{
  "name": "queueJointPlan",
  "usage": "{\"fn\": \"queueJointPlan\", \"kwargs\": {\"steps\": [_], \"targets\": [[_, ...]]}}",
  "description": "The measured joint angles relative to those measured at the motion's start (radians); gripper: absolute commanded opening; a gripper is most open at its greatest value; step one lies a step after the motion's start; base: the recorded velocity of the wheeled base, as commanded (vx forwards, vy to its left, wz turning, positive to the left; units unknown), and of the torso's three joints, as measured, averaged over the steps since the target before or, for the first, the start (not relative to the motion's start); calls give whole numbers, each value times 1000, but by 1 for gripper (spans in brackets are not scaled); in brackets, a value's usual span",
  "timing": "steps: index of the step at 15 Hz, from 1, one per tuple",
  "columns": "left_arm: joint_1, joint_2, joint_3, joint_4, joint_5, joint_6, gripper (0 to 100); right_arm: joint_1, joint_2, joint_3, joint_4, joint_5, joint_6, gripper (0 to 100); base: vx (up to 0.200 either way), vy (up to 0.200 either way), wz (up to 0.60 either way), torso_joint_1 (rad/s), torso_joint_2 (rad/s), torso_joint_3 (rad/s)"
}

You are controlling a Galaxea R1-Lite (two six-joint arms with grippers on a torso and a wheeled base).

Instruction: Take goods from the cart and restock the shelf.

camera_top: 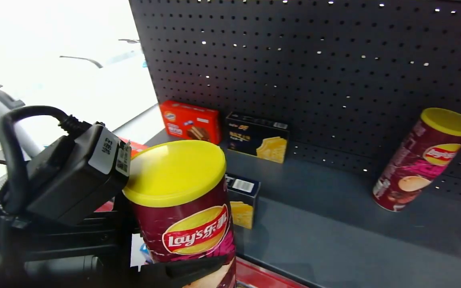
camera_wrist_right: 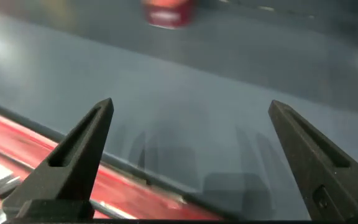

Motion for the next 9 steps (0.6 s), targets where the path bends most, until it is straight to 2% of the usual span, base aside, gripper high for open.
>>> {"fn": "queueJointPlan", "kwargs": {"steps": [5, 9], "targets": [[0, 0, 0, 0, 1, 0, 0, 0, 0, 0, 0, 0, 0, 100, 0, 0, -600, 1, 1, 3], [1, 1, 9, 0, 1, 0, 0, 1, 0, 0, 0, -1, 1, 100, 0, 0, 0, 0, 0, 0]]}}
